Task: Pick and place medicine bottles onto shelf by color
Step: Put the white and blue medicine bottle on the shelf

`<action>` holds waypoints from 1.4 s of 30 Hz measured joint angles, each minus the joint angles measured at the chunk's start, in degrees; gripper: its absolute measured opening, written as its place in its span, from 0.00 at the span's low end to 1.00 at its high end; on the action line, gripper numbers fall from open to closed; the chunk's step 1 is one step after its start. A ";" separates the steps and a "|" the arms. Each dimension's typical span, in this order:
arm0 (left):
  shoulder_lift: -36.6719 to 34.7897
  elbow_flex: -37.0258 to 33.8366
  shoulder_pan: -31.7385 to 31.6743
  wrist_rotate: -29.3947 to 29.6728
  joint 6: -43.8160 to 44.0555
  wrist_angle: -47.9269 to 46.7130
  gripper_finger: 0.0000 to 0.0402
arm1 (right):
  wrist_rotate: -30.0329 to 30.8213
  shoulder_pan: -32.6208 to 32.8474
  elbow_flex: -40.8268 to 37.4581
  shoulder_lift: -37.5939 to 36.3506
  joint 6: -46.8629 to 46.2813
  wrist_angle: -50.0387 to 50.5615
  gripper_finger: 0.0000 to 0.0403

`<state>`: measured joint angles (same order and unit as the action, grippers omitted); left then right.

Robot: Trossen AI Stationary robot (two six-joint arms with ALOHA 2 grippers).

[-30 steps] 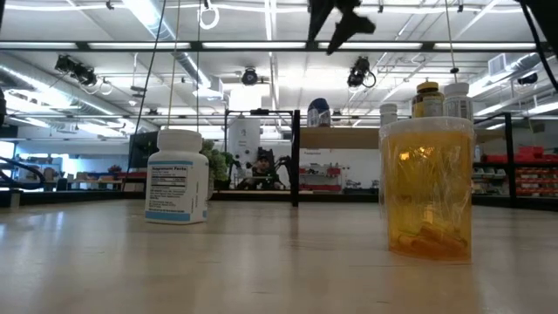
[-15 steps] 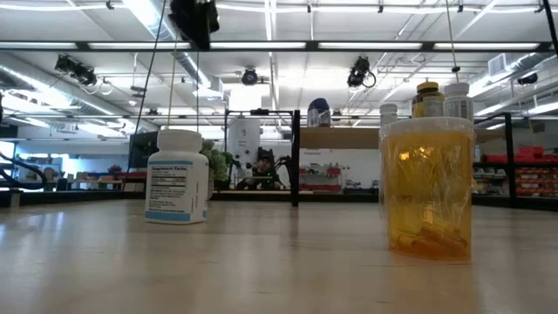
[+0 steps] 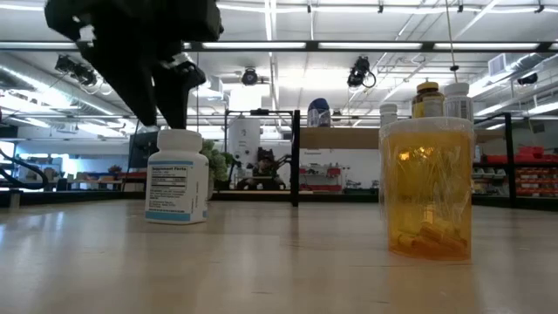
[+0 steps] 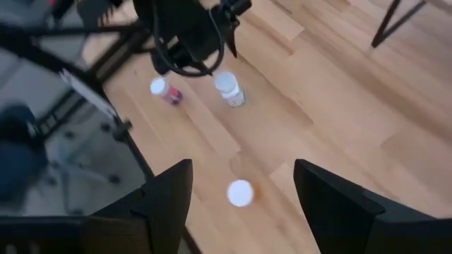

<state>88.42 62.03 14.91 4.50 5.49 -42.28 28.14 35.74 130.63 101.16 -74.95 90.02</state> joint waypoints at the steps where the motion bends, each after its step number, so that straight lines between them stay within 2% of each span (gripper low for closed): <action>1: 0.03 -0.46 -0.13 -0.82 -0.38 0.66 0.69 | 1.01 0.55 0.00 0.00 -2.43 0.00 0.63; 4: 0.03 -1.34 -0.05 -3.98 -2.21 2.84 0.70 | 3.14 1.80 0.00 0.00 -7.88 0.00 0.63; 8: 0.03 -1.32 0.97 -6.10 -3.28 4.33 0.71 | 3.56 2.94 0.00 0.58 -8.96 0.00 0.63; 12: 0.04 -1.30 1.70 -5.73 -4.94 6.84 0.71 | 2.66 3.75 -1.25 1.58 -7.91 -0.59 0.63; 17: 0.03 -1.31 1.20 -2.59 -5.12 8.00 0.71 | 2.01 4.71 -1.99 3.50 -9.38 -1.56 0.63; 32: 0.10 -2.48 0.69 -3.24 -8.20 8.32 0.71 | 2.84 4.53 -2.62 6.69 -11.43 -7.12 0.63; 42: 3.37 -2.48 0.38 -3.24 -9.39 10.28 0.71 | 2.24 4.58 -2.64 8.41 -12.20 -9.43 0.63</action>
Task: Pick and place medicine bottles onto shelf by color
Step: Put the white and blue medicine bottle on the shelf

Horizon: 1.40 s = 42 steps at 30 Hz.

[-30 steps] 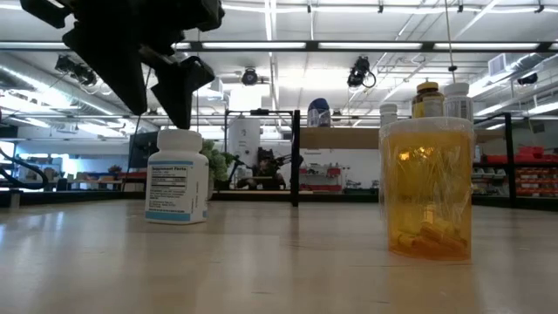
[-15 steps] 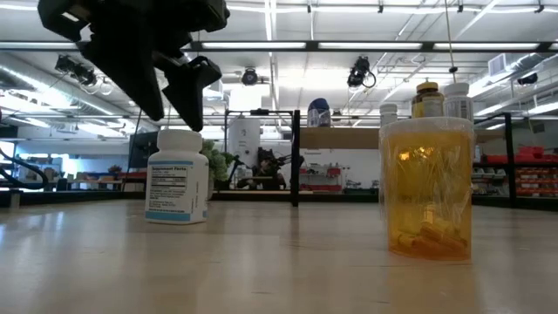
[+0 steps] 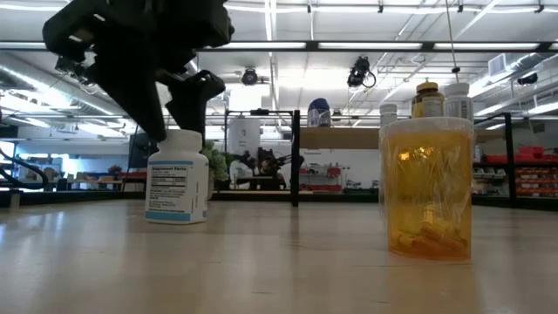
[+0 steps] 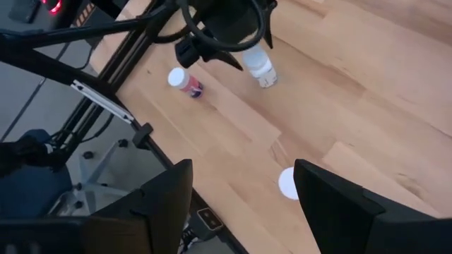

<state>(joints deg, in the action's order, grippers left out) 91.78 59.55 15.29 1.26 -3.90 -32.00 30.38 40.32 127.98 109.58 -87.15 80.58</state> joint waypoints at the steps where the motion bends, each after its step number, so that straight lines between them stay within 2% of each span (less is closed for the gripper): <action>1: 0.47 0.02 0.00 0.00 -0.05 0.45 0.71 | -0.21 0.00 0.00 0.00 -0.07 -0.19 0.63; 13: 2.56 -0.02 0.00 0.22 1.27 1.23 0.69 | -0.47 0.00 0.00 -0.02 0.11 -1.05 0.63; 18: 2.56 -0.01 -0.07 0.20 2.17 3.05 0.61 | -0.47 0.00 0.00 -0.02 0.32 -1.06 0.63; 25: 2.56 0.00 -0.08 0.20 1.77 2.96 0.45 | -0.47 0.00 0.00 -0.02 0.35 -1.06 0.63; 31: 2.58 0.48 -0.99 0.20 1.70 2.35 0.46 | -0.47 0.00 0.00 -0.02 0.37 -1.04 0.63; 36: 2.60 6.21 -3.42 0.23 0.15 0.20 0.52 | -0.47 0.00 0.00 -0.03 -0.38 -1.04 0.63; 39: 2.60 11.61 -5.20 0.17 -1.25 -2.51 0.50 | -0.53 0.00 0.00 -0.04 -1.14 -1.01 0.63; 42: 2.60 18.05 -6.56 -1.91 -1.33 -6.57 0.45 | -0.77 0.00 0.02 -0.04 2.57 -0.99 0.63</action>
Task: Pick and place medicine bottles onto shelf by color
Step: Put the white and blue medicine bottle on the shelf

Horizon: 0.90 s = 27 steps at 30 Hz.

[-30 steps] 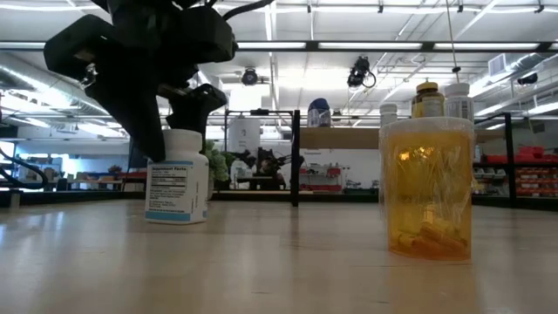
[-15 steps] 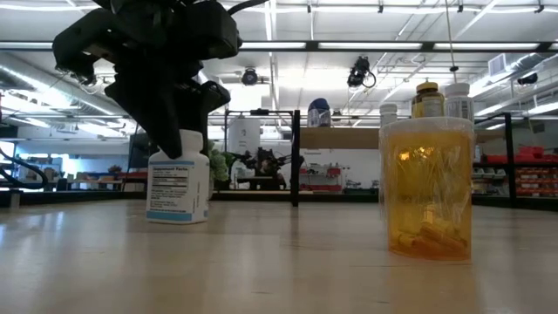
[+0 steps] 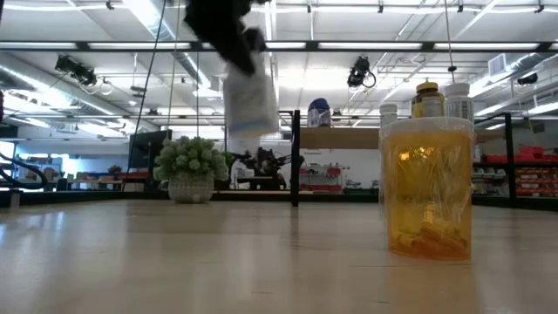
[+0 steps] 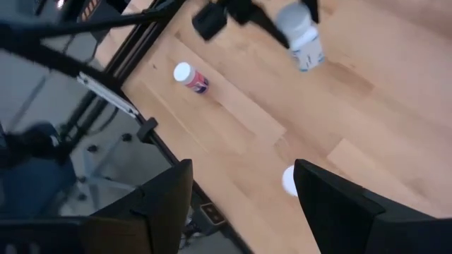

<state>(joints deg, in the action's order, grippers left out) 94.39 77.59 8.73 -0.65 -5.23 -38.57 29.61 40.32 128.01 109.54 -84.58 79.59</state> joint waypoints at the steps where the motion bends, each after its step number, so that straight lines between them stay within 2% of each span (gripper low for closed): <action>1: 0.00 2.04 -0.30 -1.22 0.02 -1.32 0.44 | 0.07 0.00 0.00 -0.02 2.15 0.00 0.63; 4: 0.00 7.98 -0.59 -5.07 0.26 -3.89 0.44 | 0.40 -0.05 0.00 -0.02 8.74 -0.02 0.63; 11: -0.02 21.54 -0.42 -9.68 5.30 -9.32 0.53 | 0.94 -2.43 0.00 -0.02 17.54 -0.03 0.63; 16: -0.11 30.05 -0.41 -10.18 7.85 -11.74 0.48 | 1.66 -5.49 0.00 -0.02 21.24 -1.32 0.64; 20: -0.13 32.03 0.33 -10.18 7.91 -14.26 0.45 | 1.91 -7.74 0.97 -0.05 25.18 -4.26 0.67; 27: -0.07 31.85 2.29 -11.89 9.26 -15.37 0.52 | 1.87 -10.00 1.01 -0.11 32.43 -10.95 0.80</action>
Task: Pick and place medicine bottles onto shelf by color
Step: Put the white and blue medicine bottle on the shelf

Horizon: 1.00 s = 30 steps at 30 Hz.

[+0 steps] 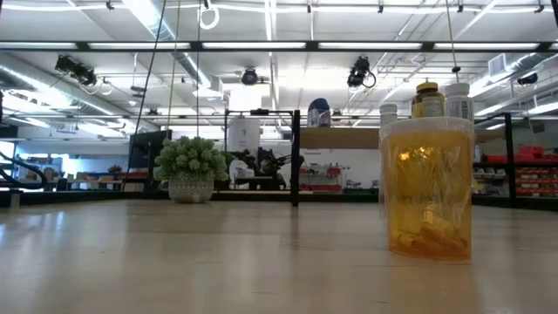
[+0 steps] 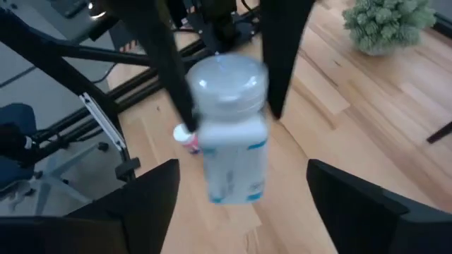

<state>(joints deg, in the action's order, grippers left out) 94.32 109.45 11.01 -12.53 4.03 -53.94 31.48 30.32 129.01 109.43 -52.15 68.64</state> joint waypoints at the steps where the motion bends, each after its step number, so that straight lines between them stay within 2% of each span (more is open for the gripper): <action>1: 0.00 0.00 0.24 -0.04 0.12 0.19 0.52 | -0.03 -0.10 0.00 -0.02 0.43 0.09 0.82; 8: 0.00 -0.05 0.17 0.00 2.17 3.60 0.46 | -0.40 -0.34 0.00 0.00 1.74 -2.41 0.88; 15: 0.00 -0.07 0.14 -2.03 4.56 9.06 0.51 | 0.47 -1.04 0.00 0.00 0.98 -2.78 0.87; 25: -0.30 -0.07 0.04 -2.75 5.81 9.55 0.46 | -0.41 -1.30 -0.02 0.02 1.26 -2.96 0.81; 30: -0.51 -0.09 0.04 -2.60 5.84 9.56 0.51 | -0.41 -1.30 -0.02 0.02 1.34 -3.10 0.73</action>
<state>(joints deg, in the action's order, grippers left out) 93.82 109.36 11.05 -15.13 9.87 -44.38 31.07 29.02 128.99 109.45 -50.81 65.55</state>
